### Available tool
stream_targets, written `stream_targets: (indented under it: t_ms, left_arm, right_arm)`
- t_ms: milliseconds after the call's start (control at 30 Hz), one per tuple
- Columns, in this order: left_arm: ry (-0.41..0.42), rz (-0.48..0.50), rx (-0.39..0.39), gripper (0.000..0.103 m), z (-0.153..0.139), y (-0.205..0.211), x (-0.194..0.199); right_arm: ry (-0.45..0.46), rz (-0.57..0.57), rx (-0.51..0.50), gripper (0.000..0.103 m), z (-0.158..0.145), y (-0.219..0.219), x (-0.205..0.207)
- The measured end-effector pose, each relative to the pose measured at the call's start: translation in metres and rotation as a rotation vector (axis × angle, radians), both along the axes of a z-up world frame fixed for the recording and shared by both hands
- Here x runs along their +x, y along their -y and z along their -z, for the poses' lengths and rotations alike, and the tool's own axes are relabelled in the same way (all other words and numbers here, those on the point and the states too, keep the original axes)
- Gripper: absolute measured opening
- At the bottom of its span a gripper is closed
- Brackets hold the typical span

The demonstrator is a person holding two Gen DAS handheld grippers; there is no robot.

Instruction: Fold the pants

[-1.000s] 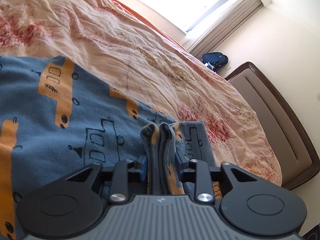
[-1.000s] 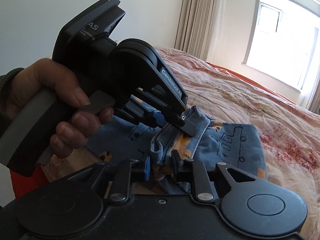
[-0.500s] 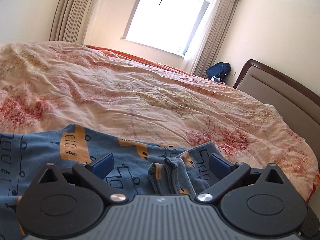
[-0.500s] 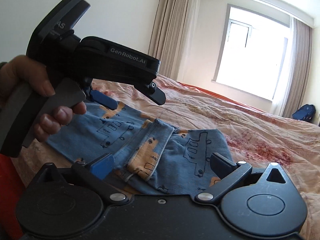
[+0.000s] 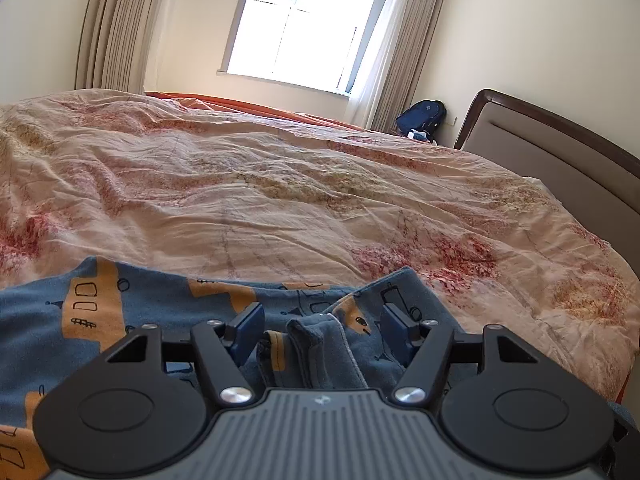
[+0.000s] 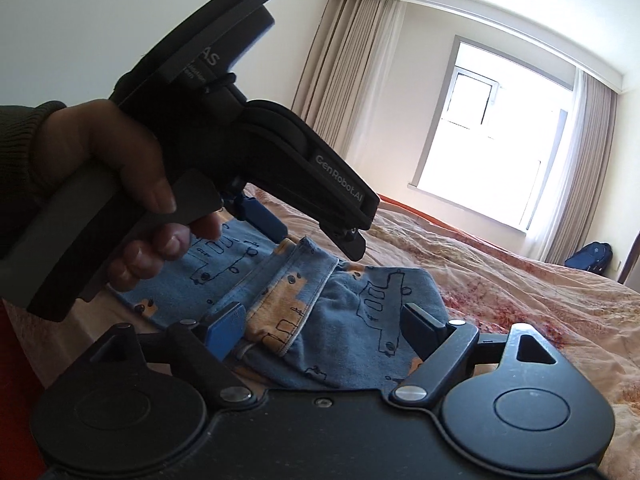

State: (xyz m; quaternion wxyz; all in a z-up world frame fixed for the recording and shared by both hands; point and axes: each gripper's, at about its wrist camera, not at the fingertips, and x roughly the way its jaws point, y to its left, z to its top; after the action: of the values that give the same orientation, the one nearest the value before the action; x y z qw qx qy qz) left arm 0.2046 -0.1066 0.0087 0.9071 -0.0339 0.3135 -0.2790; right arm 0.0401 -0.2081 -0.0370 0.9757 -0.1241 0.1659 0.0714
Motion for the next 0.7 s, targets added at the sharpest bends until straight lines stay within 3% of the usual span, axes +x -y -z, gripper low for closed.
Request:
stream_targets:
  t_ms: [67,333,400,467,533,567,600,700]
  left_arm:
    - [-0.005,-0.001,0.014,0.062,0.0,0.003,0.003]
    - [-0.026,0.045,0.073,0.062,-0.002,0.012,0.011]
    - [-0.048,0.041,0.099,0.051,-0.001,0.014,0.015]
    - [-0.047,0.038,0.114,0.025,-0.001,0.015,0.016]
    - [-0.04,0.048,0.133,0.013,-0.005,0.017,0.016]
    - [-0.038,0.055,0.132,0.011,-0.008,0.018,0.015]
    - [-0.031,0.064,0.132,0.01,-0.011,0.019,0.014]
    - [-0.011,0.073,0.132,0.009,-0.018,0.022,0.007]
  right_arm:
    - [-0.006,-0.019,0.003,0.073,0.001,-0.002,0.0]
    - [-0.029,-0.052,0.021,0.057,0.002,-0.006,0.001]
    - [-0.036,-0.057,0.022,0.049,0.003,-0.007,0.001]
    - [-0.04,-0.08,0.02,0.038,0.003,-0.009,-0.001]
    - [-0.043,-0.091,0.021,0.031,0.003,-0.01,-0.001]
    - [-0.048,-0.091,0.029,0.023,0.003,-0.009,-0.001]
    - [-0.054,-0.092,0.044,0.006,0.002,-0.008,0.0]
    - [-0.056,-0.102,0.071,0.004,0.0,-0.006,-0.002]
